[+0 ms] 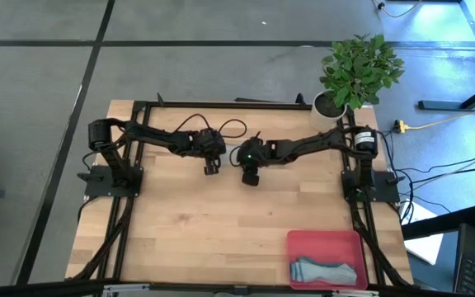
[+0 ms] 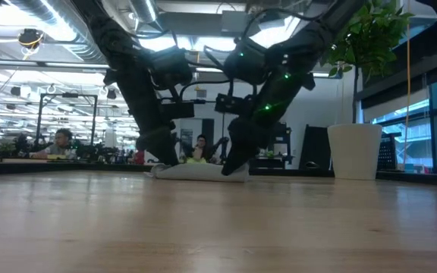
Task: Roll microfiber towels into tight, uniform cylinder then place into a basket
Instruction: Roll the gray towel
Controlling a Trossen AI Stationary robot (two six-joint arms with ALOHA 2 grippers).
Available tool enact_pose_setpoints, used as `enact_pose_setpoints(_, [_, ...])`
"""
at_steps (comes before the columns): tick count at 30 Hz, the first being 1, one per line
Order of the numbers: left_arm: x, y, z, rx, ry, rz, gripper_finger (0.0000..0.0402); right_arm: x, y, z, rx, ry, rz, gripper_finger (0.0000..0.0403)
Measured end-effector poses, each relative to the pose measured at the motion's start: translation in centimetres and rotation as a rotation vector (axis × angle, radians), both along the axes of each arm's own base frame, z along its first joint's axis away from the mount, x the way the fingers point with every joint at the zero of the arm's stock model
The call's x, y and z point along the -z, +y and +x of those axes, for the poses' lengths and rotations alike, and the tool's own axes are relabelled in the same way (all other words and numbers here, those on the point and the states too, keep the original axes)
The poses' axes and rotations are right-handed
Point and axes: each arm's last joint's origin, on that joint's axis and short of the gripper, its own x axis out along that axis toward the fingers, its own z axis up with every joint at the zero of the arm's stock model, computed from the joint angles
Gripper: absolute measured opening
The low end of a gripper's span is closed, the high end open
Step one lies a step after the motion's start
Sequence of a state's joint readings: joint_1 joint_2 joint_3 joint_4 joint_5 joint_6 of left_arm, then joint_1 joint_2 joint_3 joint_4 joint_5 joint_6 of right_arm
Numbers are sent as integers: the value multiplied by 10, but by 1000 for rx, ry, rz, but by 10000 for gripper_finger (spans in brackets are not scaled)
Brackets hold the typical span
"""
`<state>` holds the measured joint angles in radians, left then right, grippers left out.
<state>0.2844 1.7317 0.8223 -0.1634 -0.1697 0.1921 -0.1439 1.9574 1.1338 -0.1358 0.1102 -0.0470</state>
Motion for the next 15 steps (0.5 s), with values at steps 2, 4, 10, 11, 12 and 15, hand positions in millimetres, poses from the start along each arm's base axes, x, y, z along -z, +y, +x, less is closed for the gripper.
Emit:
enact_pose_setpoints(2, [0, -1, 0, -5, 4, 10, 0, 3, -2, -2, 4, -18, 29, 164])
enact_pose_setpoints(4, [0, -3, 0, -7, 10, 15, 0, 7, -2, -5, 6, -17, 29, 164])
enact_pose_setpoints(10, [1, -12, 0, -26, 28, 5, 0, 13, 0, -9, 24, -18, 46, 164])
enact_pose_setpoints(11, [1, -14, 0, -28, 31, 5, 0, 13, 0, -10, 24, -17, 47, 164])
enact_pose_setpoints(12, [1, -16, 0, -34, 31, 2, 0, 13, 1, -10, 22, -15, 47, 164])
enact_pose_setpoints(15, [1, -22, 1, -47, 34, -8, 0, 13, 4, -9, 9, -11, 53, 164])
